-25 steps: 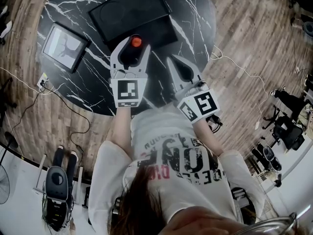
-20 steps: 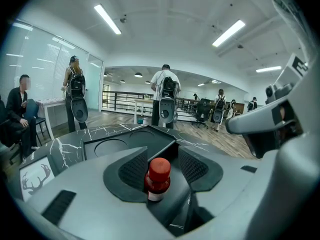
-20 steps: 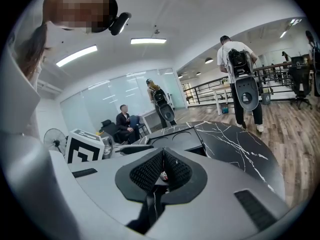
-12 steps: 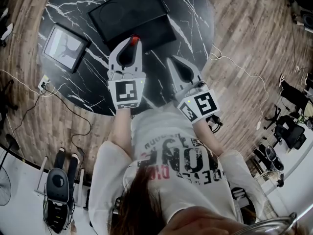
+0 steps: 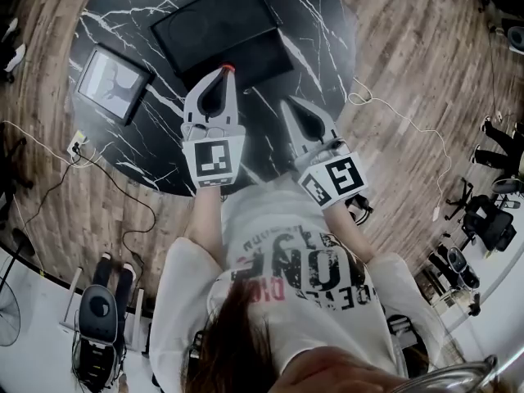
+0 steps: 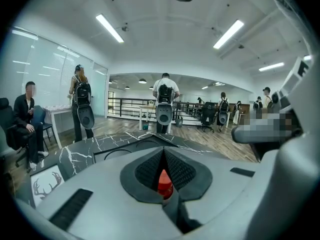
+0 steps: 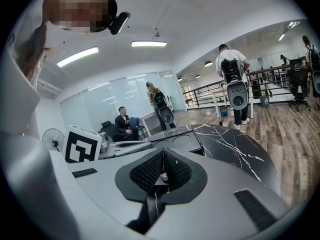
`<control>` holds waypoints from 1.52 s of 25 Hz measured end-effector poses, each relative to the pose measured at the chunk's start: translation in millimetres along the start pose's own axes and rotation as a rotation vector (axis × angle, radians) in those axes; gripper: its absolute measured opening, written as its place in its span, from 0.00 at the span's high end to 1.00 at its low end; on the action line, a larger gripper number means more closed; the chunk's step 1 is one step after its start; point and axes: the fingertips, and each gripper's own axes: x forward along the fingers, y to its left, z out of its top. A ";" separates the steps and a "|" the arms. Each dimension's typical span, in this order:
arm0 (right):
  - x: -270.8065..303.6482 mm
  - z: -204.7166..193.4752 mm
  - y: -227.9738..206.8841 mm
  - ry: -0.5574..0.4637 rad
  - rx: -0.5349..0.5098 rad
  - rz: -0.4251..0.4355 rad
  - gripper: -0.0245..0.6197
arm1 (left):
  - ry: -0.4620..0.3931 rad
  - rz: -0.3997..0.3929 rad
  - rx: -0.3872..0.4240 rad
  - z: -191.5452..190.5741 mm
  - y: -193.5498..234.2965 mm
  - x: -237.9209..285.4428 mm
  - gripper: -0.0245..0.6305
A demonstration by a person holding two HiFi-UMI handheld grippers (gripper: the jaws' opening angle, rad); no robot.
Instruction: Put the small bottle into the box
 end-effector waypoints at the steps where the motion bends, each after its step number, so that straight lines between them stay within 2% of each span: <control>1: 0.0 0.8 0.4 -0.002 -0.001 0.001 0.96 | -0.005 0.002 0.003 2.4 0.4 -0.9 0.96; 12: -6.1 10.6 10.9 -0.023 -0.014 0.015 0.96 | -0.041 0.029 0.003 24.5 6.0 -14.6 0.96; 24: -11.0 26.7 30.2 -0.043 -0.059 0.061 0.96 | -0.116 0.037 0.009 62.8 15.7 -31.8 0.96; 38: -34.0 42.7 39.8 -0.100 -0.074 0.031 0.96 | -0.192 0.025 0.021 94.5 9.0 -57.5 0.96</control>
